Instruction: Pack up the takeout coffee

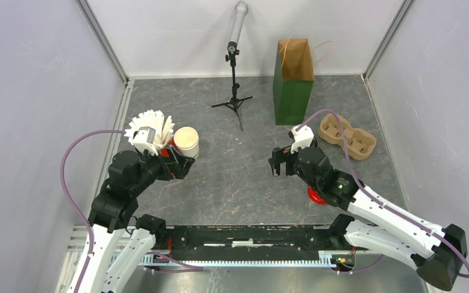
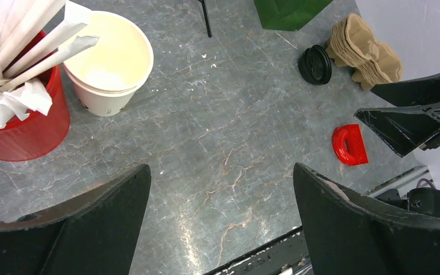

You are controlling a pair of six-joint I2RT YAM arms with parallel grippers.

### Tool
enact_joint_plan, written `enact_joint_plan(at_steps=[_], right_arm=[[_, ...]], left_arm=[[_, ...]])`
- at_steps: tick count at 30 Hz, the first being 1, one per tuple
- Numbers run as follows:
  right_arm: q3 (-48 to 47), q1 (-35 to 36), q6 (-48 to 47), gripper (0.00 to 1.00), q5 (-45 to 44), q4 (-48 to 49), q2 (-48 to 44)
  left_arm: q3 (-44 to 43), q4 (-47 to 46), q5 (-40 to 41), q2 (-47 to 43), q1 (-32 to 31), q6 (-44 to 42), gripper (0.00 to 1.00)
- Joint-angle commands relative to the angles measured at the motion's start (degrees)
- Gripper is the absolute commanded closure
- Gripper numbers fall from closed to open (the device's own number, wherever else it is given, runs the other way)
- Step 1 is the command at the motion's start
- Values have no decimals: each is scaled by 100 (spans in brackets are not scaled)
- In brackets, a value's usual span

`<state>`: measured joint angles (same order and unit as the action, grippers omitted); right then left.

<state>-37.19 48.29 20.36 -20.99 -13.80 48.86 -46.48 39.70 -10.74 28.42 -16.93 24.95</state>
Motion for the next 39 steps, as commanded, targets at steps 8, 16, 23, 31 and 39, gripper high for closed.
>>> enact_joint_plan(at_steps=[8,16,23,31,39], right_arm=[[-306,27,479,2,-118,636,15],[-1134,32,896,21,635,1284,1514],[-2337,356,1114,47,900,1896,3328],[-4002,664,1469,56,663,1861,5044],[-5578,801,1605,58,339,1101,6413]], left_arm=[[49,-211,502,-530,45,-122,0],[55,-109,1288,-1212,117,-54,0],[101,-67,1756,-1711,293,0,0],[99,-68,1753,-1735,357,-8,0],[108,-68,1729,-1715,366,-18,0]])
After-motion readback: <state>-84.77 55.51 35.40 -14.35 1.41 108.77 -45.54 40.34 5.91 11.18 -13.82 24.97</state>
